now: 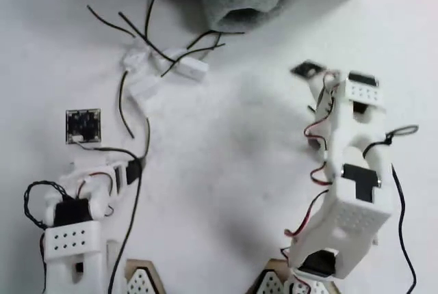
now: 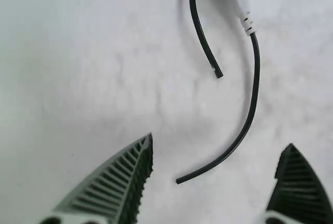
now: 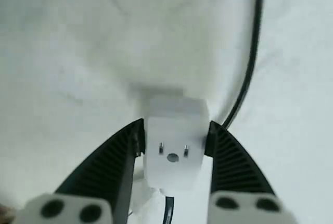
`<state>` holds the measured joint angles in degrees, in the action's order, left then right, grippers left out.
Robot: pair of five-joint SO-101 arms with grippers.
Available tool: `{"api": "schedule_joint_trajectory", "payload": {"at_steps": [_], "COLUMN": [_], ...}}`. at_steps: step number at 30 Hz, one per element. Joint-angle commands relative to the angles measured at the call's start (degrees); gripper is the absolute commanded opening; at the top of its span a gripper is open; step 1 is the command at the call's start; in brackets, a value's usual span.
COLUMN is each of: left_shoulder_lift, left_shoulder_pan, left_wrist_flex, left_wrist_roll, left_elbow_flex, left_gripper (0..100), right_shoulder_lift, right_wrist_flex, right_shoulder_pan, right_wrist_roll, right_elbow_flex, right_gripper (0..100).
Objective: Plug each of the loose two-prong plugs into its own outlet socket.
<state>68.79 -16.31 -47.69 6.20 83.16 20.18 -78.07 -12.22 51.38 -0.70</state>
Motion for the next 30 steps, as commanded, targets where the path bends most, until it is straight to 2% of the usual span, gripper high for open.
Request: {"api": "schedule_joint_trajectory", "payload": {"at_steps": [1, 3, 9, 15, 22, 24, 27, 30], "left_shoulder_lift": [1.71, 1.89, 1.89, 1.89, 1.89, 1.89, 1.89, 1.89], "left_shoulder_pan": [0.48, 0.48, 0.40, 0.40, 0.48, 0.48, 0.48, 0.48], "left_wrist_flex": [0.79, 0.70, 0.62, 0.62, 0.62, 0.62, 0.62, 0.62], "left_wrist_roll": [-0.26, -0.26, -0.26, -0.26, -0.26, -0.26, -0.26, -0.26], "left_elbow_flex": [-0.18, -0.18, -0.18, -0.18, -0.09, -0.09, -0.09, -0.09], "left_gripper": [37, 37, 37, 37, 37, 37, 37, 37], "right_shoulder_lift": [-5.49, -7.08, -11.65, -10.42, -0.40, 3.74, 9.98, 14.02], "right_wrist_flex": [-16.13, -20.97, -20.62, -19.38, -11.47, -9.19, -6.29, -4.35], "right_shoulder_pan": [6.46, 9.63, 15.87, 23.16, 29.05, 30.55, 33.10, 37.05], "right_wrist_roll": [-11.87, -15.56, -28.04, -49.23, -68.84, -71.74, -72.26, -71.03], "right_elbow_flex": [19.34, 26.20, 28.66, 21.10, 18.55, 18.55, 18.90, 19.69], "right_gripper": [8.7, 8.7, 8.7, 9.1, 9.1, 9.1, 9.2, 15.2]}}
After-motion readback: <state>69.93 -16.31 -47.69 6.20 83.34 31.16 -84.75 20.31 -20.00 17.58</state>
